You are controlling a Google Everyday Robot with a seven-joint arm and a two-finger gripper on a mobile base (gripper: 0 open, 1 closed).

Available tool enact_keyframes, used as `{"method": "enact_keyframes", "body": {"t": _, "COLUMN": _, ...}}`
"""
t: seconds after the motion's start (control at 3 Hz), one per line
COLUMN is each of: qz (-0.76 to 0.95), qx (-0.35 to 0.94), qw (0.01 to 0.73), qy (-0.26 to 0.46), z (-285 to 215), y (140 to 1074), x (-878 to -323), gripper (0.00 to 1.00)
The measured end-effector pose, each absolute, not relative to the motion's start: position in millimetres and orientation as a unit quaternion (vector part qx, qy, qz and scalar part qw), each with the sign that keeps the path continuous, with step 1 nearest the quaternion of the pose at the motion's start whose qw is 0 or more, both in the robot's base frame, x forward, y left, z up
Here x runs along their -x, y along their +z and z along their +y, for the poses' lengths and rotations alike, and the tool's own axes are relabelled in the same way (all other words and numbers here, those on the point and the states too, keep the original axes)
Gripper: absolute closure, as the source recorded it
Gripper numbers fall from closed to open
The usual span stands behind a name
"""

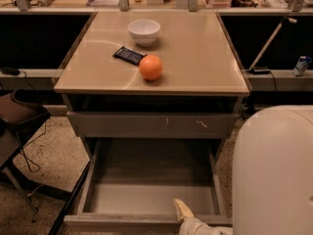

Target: Open middle drawer

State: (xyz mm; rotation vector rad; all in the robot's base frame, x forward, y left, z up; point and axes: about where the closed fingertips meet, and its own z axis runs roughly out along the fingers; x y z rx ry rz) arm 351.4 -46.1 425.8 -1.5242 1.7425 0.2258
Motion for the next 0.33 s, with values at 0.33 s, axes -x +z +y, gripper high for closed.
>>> {"method": "enact_keyframes", "body": {"t": 0.33, "qz": 0.688, "qx": 0.602, "qw": 0.397, "qy": 0.089, "z": -46.1, "y": 425.8, "x": -351.4, "gripper": 0.0}}
